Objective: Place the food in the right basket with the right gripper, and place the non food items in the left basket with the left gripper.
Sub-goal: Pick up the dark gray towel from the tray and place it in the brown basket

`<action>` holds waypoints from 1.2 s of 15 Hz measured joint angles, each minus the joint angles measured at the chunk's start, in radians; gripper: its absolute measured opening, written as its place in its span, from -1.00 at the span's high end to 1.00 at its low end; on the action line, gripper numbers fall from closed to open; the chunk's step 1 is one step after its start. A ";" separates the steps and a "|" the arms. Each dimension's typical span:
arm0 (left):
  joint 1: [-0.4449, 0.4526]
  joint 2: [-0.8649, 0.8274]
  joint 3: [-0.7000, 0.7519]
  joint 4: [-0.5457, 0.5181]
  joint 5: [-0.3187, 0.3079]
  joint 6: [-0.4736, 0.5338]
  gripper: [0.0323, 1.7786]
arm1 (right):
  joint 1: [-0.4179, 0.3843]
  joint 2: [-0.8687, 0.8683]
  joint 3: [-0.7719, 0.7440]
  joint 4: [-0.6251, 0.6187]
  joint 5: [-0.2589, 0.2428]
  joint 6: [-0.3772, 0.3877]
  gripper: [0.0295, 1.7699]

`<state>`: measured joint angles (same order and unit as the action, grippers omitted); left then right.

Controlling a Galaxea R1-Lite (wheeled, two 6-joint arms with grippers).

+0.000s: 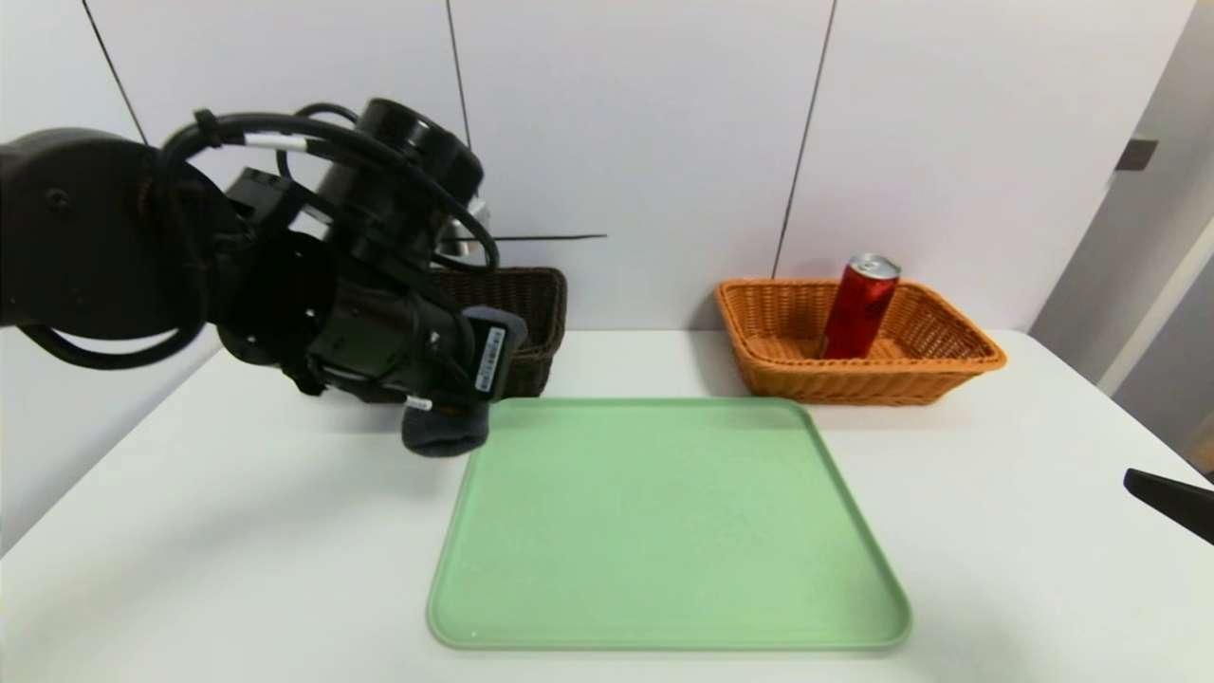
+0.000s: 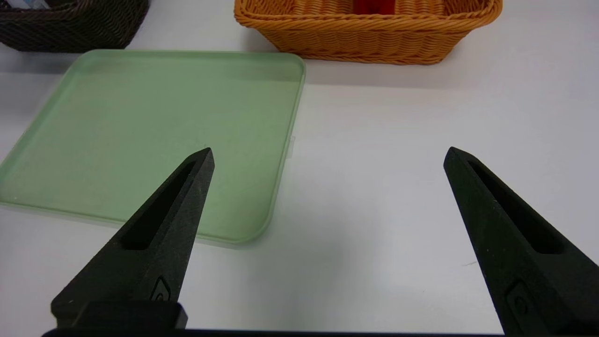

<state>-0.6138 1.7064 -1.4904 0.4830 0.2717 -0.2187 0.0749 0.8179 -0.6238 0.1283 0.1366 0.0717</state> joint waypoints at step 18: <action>0.331 0.434 -0.416 -0.331 -0.329 0.910 0.77 | 0.000 -0.013 0.014 0.004 -0.005 0.000 -0.91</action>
<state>-0.2828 2.1402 -1.9064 0.1515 -0.0577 0.6913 0.0749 0.8053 -0.6100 0.1328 0.1317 0.0715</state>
